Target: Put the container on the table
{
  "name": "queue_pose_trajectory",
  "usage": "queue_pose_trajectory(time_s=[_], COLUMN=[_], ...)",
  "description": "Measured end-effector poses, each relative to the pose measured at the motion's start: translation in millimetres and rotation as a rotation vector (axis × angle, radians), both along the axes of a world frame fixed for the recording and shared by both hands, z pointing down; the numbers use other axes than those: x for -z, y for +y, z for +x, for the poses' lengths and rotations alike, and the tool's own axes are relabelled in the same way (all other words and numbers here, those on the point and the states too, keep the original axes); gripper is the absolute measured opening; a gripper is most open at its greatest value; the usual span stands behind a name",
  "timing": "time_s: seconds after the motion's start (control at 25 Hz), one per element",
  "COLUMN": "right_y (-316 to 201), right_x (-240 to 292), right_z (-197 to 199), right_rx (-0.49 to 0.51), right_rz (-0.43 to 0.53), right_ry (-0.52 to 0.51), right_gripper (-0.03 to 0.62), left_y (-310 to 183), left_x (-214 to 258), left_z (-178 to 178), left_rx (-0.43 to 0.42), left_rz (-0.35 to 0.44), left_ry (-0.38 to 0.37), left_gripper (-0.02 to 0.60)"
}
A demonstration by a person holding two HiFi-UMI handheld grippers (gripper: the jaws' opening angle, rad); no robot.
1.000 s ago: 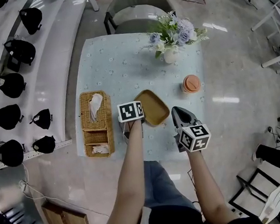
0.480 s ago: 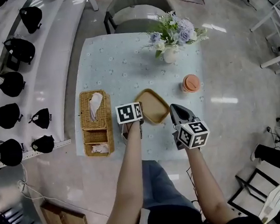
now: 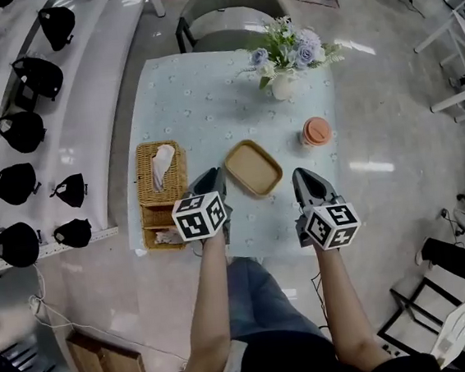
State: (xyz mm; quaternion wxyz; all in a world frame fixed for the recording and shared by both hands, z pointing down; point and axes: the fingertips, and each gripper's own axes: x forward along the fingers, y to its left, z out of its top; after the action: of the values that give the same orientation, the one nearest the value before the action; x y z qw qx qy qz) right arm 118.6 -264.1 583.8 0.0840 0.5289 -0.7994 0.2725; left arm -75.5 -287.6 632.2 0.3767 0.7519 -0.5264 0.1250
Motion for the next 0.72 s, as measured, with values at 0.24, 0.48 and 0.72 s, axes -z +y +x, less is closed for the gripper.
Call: queue_pose_trajectory(time_s=[0.24,0.48,0.72], right_y=[4,11,32], right_x=[67,139,208], right_z=[19,49,69], right_rx=[-0.081,-0.166,-0.233], right_rz=[0.172,0.343,0.508], right_ry=[-0.018,0.002,0.035], right_gripper=[-0.002,-0.002,-0.002], left_y=[3,7,26], left_x=[93,184,274], left_z=[-7,-8,-6], left_rx=[-0.056,-0.112,-0.151], left_rz=[0.345,0.604,0.826], left_ry=[0.03,0.028,-0.03], left_gripper=[0.014,0.009,0.009])
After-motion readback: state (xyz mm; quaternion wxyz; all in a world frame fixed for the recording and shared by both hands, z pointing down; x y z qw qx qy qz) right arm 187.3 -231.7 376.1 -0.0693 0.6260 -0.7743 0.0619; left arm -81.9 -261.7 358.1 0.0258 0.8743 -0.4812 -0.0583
